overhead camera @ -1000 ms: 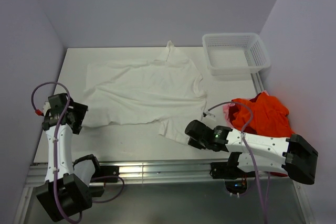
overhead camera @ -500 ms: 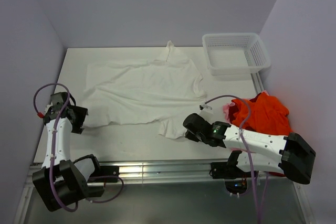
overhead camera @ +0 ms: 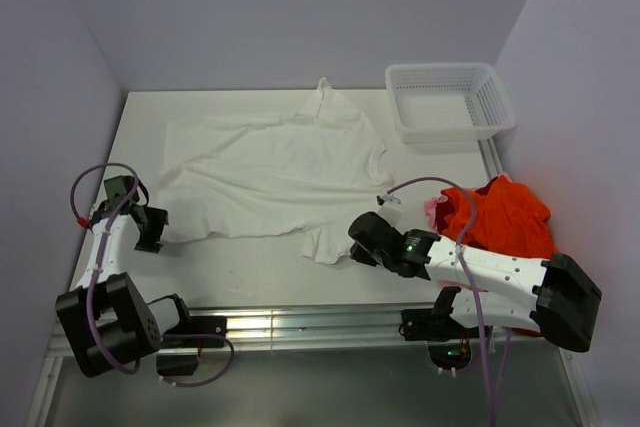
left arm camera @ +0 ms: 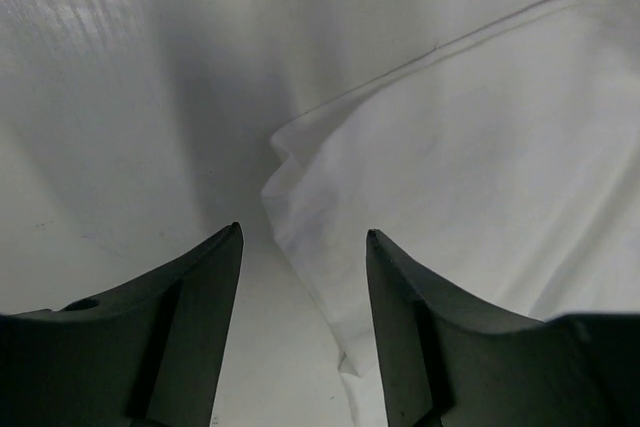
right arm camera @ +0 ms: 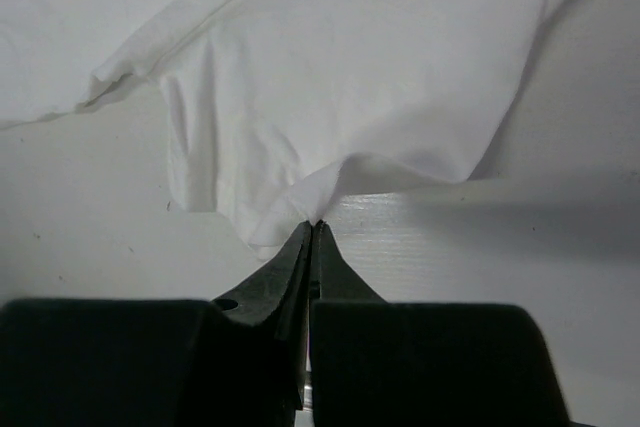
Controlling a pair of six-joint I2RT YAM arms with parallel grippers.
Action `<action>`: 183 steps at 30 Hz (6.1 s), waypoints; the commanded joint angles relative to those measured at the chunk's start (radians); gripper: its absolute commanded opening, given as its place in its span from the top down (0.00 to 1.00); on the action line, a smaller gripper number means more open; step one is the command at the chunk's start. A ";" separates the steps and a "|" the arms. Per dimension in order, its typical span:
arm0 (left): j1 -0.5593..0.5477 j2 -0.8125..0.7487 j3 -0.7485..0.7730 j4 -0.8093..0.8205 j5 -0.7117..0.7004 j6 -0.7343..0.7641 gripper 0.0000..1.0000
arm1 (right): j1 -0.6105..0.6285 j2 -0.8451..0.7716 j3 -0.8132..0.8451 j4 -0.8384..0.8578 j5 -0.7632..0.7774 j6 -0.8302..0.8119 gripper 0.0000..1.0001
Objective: Roll the t-shirts
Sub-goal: Fold the tshirt
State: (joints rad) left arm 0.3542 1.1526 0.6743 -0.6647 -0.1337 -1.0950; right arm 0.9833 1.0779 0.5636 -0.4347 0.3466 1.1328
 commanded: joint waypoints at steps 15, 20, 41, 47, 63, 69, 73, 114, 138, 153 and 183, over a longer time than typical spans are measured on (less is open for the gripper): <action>0.005 0.070 -0.044 0.160 -0.173 -0.055 0.88 | -0.029 -0.053 -0.011 -0.001 0.014 -0.018 1.00; 0.005 0.110 -0.050 0.182 -0.115 -0.048 1.00 | -0.029 -0.095 -0.008 -0.042 0.020 -0.008 1.00; 0.006 0.082 0.004 0.109 -0.066 0.018 1.00 | -0.028 -0.400 0.096 -0.415 0.135 0.001 1.00; 0.031 0.061 0.050 0.056 -0.070 0.055 1.00 | -0.029 -0.366 0.113 -0.395 0.114 -0.022 1.00; 0.140 0.050 0.134 -0.016 -0.053 0.126 1.00 | -0.146 -0.135 0.259 -0.283 0.005 -0.320 1.00; 0.150 0.091 0.179 -0.021 -0.060 0.138 1.00 | -0.181 -0.079 0.312 -0.263 -0.027 -0.378 1.00; 0.155 0.105 0.189 -0.018 -0.063 0.144 1.00 | -0.195 -0.046 0.334 -0.256 -0.047 -0.403 1.00; 0.164 0.259 0.337 -0.030 0.025 0.081 1.00 | -0.465 0.215 0.662 -0.260 -0.164 -0.634 1.00; 0.163 0.331 0.430 -0.036 0.039 0.055 1.00 | -0.529 0.353 0.792 -0.234 -0.169 -0.674 1.00; 0.109 0.437 0.505 -0.042 0.020 0.027 1.00 | -0.555 0.433 0.840 -0.226 -0.173 -0.680 1.00; 0.086 0.573 0.607 -0.023 0.039 -0.009 1.00 | -0.604 0.639 0.993 -0.227 -0.175 -0.668 1.00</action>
State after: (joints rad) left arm 0.4419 1.7264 1.2354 -0.7013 -0.0940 -1.0897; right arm 0.3935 1.7016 1.4937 -0.6884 0.1665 0.4736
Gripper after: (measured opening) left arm 0.014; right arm 0.008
